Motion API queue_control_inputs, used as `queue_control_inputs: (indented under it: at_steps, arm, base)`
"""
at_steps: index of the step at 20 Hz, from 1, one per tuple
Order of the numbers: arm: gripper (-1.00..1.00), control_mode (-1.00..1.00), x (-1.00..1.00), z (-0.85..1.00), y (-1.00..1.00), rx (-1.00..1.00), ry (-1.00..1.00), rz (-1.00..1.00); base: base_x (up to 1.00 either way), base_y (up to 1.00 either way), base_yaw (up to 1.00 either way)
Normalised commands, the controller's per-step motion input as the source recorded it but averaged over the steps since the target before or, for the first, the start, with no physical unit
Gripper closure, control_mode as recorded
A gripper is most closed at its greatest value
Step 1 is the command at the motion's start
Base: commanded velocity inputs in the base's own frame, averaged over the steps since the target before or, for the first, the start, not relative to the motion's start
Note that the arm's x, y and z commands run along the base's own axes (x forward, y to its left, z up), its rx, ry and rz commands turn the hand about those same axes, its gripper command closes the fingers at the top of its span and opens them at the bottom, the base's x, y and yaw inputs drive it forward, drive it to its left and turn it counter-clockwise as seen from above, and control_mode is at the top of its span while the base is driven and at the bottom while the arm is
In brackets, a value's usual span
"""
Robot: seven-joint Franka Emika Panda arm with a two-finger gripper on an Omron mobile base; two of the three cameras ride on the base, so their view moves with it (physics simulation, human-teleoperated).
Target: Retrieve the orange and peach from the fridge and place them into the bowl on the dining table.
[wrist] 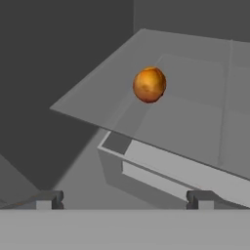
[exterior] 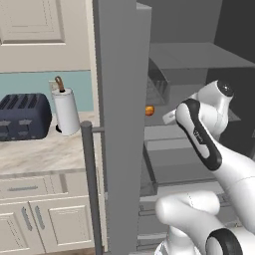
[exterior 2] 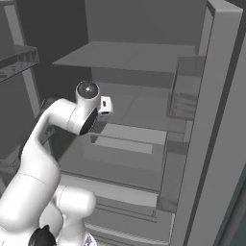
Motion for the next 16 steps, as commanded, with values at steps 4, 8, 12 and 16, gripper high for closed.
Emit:
queue_control_inputs:
  at_steps: [4, 8, 12, 16]
  arm:
    - [-1.00, -1.00, 0.34, -0.15, 0.06, 0.00, 0.00, 0.00]
    - [-1.00, -1.00, 0.30, -0.21, 0.11, 0.00, 0.00, 0.00]
    - [-1.00, -1.00, 0.27, -0.15, 0.10, 0.00, -0.01, 0.00]
    - [-1.00, -1.00, 0.25, -0.05, 0.08, 0.00, 0.00, 0.00]
  base:
    - [0.00, 0.00, 0.00]
    - [0.00, 0.00, 0.00]
    - [0.00, 0.00, 0.00]
    - [0.00, 0.00, 0.00]
